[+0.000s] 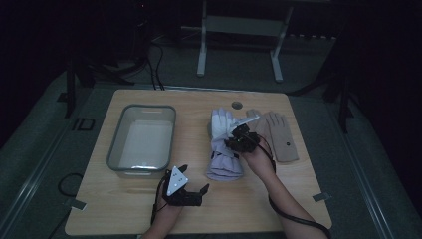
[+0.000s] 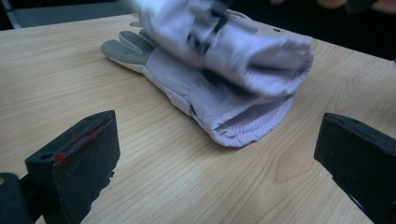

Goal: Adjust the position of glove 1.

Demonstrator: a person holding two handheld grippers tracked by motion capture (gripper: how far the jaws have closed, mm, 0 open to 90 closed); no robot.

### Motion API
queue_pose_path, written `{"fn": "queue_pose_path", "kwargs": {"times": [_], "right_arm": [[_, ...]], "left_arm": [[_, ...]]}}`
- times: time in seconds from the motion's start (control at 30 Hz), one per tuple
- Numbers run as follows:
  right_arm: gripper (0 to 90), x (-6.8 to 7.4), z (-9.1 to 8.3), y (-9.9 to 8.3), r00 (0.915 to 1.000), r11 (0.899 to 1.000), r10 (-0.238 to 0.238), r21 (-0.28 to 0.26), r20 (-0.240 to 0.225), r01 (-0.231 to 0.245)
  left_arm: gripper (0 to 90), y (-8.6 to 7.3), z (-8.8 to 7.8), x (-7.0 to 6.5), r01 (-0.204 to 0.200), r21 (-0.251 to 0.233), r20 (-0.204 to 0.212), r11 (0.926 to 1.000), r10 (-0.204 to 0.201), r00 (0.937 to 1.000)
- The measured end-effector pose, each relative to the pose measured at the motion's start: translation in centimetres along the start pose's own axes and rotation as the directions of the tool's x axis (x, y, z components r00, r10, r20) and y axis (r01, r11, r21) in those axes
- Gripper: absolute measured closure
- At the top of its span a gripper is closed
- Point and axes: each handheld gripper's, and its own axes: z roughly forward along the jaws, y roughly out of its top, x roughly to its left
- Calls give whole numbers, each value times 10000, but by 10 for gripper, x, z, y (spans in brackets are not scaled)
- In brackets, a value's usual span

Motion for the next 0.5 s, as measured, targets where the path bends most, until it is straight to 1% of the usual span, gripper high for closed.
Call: {"fn": "queue_pose_path", "kwargs": {"times": [0.03, 0.1, 0.13, 0.2, 0.27, 0.37, 0.47, 0.5], "right_arm": [[790, 0, 0, 0, 10000, 10000, 0, 0, 0, 0], [782, 1, 14, -6, 9999, 9998, 100, 194, 122, -103], [778, 2, 20, -9, 9999, 9997, 128, 217, 69, -129], [765, 2, 25, -12, 9999, 9997, 165, 182, 36, -166], [748, 1, 25, -13, 9996, 9995, 280, 127, -40, -279], [696, -1, 24, -12, 9992, 9993, 354, 72, -158, -353], [620, -1, 16, -11, 9992, 9993, 318, -171, -228, -322], [590, -1, 11, -10, 9988, 9988, 368, -306, -338, -378]], "left_arm": [[4, 0, 0, 0, 0, 0, 0, 10000, 0, 10000], [5, 0, 0, 0, -46, 23, 13, 10000, 46, 10000], [5, 0, 0, 0, -32, 9, 21, 10000, 32, 10000], [4, 0, 0, 0, -41, 7, 26, 10000, 41, 10000], [5, 0, 0, 0, -35, 9, 28, 10000, 35, 10000], [4, 0, 0, 0, 26, -3, 19, 10000, -26, 10000], [4, 0, 0, 2, 94, 34, 63, 9999, -95, 9999], [4, 0, 1, 2, 130, 21, 117, 9999, -130, 9998]]}}
